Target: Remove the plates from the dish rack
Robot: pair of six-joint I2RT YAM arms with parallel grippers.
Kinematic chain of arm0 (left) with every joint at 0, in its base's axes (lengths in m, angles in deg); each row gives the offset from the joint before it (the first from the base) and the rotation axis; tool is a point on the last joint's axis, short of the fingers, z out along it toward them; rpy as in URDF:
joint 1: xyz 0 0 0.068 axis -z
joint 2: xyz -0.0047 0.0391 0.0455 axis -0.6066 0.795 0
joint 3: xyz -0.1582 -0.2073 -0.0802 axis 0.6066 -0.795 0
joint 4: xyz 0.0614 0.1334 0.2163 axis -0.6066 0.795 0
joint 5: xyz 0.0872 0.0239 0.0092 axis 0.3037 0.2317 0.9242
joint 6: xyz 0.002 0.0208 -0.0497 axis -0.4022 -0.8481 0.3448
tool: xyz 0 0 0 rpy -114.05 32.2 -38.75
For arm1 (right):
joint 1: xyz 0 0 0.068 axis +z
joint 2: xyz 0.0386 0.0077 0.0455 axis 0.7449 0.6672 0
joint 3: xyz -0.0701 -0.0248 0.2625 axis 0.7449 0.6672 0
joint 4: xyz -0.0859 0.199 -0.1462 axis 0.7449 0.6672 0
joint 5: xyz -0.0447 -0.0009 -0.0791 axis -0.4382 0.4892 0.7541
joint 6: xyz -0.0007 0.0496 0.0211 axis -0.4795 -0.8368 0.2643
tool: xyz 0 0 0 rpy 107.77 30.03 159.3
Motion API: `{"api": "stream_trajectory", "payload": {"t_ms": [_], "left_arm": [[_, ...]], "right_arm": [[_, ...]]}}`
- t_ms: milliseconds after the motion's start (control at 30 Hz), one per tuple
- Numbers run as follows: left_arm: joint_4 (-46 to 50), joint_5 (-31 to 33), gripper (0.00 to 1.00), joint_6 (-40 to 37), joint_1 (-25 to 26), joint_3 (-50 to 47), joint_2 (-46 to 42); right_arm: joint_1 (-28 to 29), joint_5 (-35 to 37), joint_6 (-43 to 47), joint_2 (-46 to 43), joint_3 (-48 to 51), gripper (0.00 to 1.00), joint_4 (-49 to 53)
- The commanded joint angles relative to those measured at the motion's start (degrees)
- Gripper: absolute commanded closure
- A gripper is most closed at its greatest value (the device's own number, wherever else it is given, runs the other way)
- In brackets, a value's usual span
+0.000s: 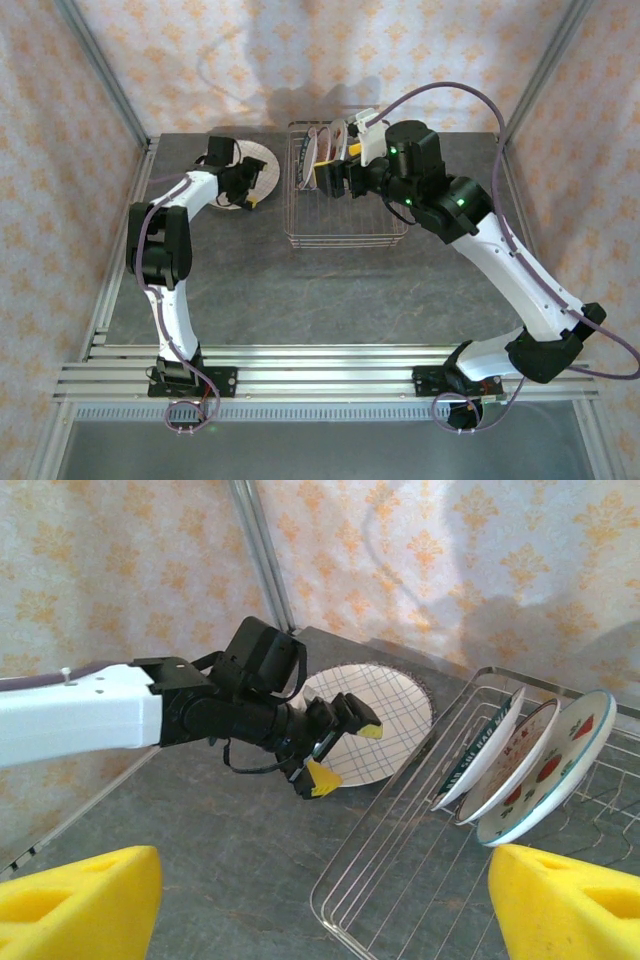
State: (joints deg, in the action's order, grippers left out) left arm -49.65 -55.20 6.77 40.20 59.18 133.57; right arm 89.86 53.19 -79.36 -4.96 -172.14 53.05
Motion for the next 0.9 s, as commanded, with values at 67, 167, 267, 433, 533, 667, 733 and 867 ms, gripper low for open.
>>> {"api": "stream_trajectory", "payload": {"t_ms": [67, 167, 267, 433, 533, 667, 733, 867], "left_arm": [[-4.26, 4.11, 0.12, -4.14, 4.22, -3.01, -10.86], [-6.7, 6.16, 0.12, -7.94, 7.47, -5.26, -16.29], [-9.11, 8.84, 0.13, -11.78, 11.46, -8.19, -22.31], [-11.29, 12.44, 0.14, -16.94, 18.84, -12.12, -30.02], [-13.68, 14.99, 0.15, -18.64, 22.92, -15.53, -34.68], [-13.91, 17.22, 0.15, -20.54, 26.12, -19.06, -39.88], [-13.47, 17.79, 0.15, -21.62, 27.02, -20.64, -42.62], [-12.7, 18.83, 0.16, -21.73, 27.26, -23.46, -47.79]], "right_arm": [[-0.9, 11.97, -3.28, 4.5, -3.82, 0.14, 1.78], [-5.47, 15.29, -8.65, 11.56, -10.92, 0.19, 7.93], [-9.74, 14.61, -12.9, 20.56, -20.28, 0.25, 15.27], [-13.89, 11.2, -16.66, 36.43, -36.36, 0.38, 24.28], [-15.51, 9.55, -18.48, 44.26, -44.23, 0.46, 27.18], [-15.79, 7.46, -18.48, 49.32, -47.27, 0.51, 24.17], [-15.87, 7.12, -18.44, 50.99, -47.39, 0.52, 22.36], [-16.24, 7.11, -19.49, 54.13, -49.3, 0.56, 22.16]]}}
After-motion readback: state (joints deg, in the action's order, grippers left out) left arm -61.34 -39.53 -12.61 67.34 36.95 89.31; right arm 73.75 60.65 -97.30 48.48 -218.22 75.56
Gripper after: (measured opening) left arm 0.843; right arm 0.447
